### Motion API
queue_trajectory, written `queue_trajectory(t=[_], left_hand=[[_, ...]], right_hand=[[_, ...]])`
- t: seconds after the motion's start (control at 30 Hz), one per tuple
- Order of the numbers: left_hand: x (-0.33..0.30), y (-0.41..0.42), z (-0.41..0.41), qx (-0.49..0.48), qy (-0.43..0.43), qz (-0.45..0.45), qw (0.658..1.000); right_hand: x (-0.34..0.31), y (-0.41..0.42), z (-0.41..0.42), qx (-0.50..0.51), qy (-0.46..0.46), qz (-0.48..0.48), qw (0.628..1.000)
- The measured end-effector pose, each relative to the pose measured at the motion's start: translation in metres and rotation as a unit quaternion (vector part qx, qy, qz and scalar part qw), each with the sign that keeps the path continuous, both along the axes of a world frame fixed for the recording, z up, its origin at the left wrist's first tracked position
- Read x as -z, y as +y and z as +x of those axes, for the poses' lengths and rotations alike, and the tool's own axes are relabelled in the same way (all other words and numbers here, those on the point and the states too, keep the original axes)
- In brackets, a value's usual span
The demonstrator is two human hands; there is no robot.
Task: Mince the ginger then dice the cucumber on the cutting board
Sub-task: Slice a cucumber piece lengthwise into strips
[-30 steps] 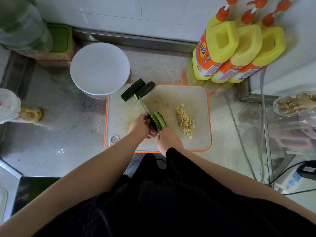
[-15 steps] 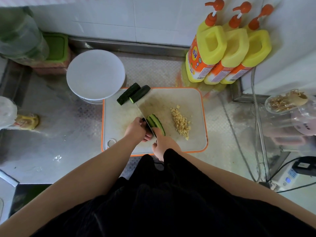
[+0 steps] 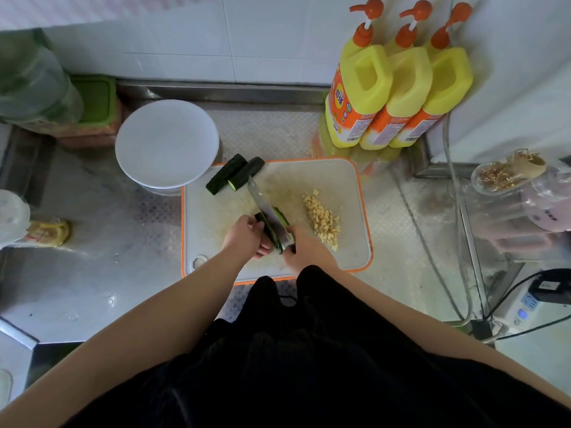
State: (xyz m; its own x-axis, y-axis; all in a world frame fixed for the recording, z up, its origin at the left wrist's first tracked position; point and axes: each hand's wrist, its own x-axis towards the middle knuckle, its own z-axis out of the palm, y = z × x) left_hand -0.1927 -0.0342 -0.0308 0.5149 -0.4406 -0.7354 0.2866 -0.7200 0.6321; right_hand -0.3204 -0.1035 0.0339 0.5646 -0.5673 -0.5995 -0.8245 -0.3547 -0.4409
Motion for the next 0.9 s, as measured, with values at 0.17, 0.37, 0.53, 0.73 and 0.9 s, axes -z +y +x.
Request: queue_trajectory(t=[0.17, 0.37, 0.53, 0.73, 0.9], left_hand=[[-0.015, 0.006, 0.003, 0.256, -0.275, 0.098, 0.922], [-0.012, 0.006, 0.027, 0.521, -0.491, 0.032, 0.697], [-0.014, -0.007, 0.039, 0.586, -0.497, -0.030, 0.639], [-0.019, -0.011, 0.040, 0.597, -0.515, -0.074, 0.611], [-0.015, -0.004, 0.041, 0.585, -0.528, -0.097, 0.608]], right_hand=[[-0.008, -0.012, -0.024, 0.040, -0.054, 0.006, 0.998], [-0.003, -0.014, -0.047, 0.089, -0.057, -0.002, 0.994], [-0.004, -0.016, -0.049, 0.090, -0.056, -0.007, 0.994], [-0.003, -0.015, -0.050, 0.077, -0.053, -0.021, 0.995], [-0.001, -0.015, -0.048, 0.069, -0.054, -0.024, 0.996]])
